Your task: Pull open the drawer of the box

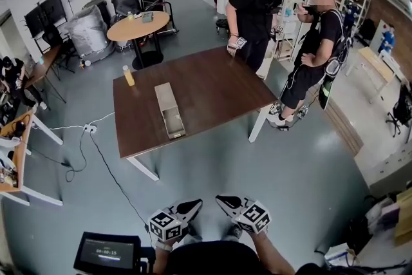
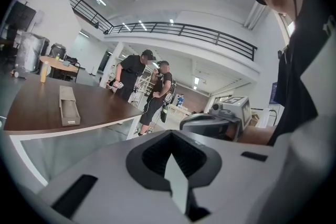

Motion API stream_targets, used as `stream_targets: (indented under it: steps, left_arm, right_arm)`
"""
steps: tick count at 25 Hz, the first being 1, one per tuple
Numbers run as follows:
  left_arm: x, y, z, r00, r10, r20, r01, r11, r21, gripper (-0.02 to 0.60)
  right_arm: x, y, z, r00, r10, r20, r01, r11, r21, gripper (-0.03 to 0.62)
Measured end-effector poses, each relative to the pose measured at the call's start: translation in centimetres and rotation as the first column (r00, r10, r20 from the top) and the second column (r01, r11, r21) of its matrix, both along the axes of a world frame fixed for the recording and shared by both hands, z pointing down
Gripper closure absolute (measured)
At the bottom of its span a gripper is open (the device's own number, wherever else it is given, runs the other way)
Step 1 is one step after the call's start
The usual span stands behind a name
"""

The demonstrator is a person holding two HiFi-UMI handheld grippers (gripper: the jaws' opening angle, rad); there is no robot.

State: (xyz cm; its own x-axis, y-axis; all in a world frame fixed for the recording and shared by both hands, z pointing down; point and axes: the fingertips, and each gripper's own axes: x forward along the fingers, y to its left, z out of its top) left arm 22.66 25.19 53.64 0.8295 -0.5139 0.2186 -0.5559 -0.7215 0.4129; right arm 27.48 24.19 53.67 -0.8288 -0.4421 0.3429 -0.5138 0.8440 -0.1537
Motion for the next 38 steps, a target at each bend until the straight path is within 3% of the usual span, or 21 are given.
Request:
stream_targets:
  steps: [3, 7, 18, 26, 30, 38]
  left_arm:
    - [1.1, -0.6, 0.2, 0.999, -0.021, 0.026, 0.021, 1.000, -0.010, 0.575]
    - [3.3, -1.4, -0.1, 0.999, -0.006, 0.045, 0.006, 1.000, -0.006, 0.575]
    - [7.1, -3.7, -2.0, 0.998, 0.031, 0.050, -0.032, 0.999, 0.028, 0.575]
    - [6.9, -3.5, -1.4, 0.999, 0.032, 0.019, -0.032, 0.999, 0.020, 0.575]
    - [7.0, -3.6, -1.8, 1.000, 0.027, -0.004, -0.027, 0.999, 0.024, 0.575]
    - [7.1, -3.4, -1.7, 0.999, 0.039, 0.011, -0.040, 0.999, 0.030, 0.575]
  right_arm:
    - [3.0, -0.5, 0.3, 1.000, 0.028, -0.003, -0.028, 1.000, 0.006, 0.606]
    - [6.3, -1.0, 1.2, 0.994, 0.039, -0.106, -0.035, 0.998, 0.046, 0.606]
    - [12.7, -2.1, 0.0, 0.985, 0.141, -0.097, -0.135, 0.989, 0.067, 0.606]
    - [12.4, -1.8, 0.3, 0.983, 0.156, -0.100, -0.150, 0.987, 0.066, 0.606]
    - [11.9, -2.3, -0.5, 0.981, 0.194, -0.008, -0.193, 0.981, 0.033, 0.606]
    - [10.9, -2.2, -0.9, 0.987, 0.154, -0.045, -0.151, 0.986, 0.071, 0.606]
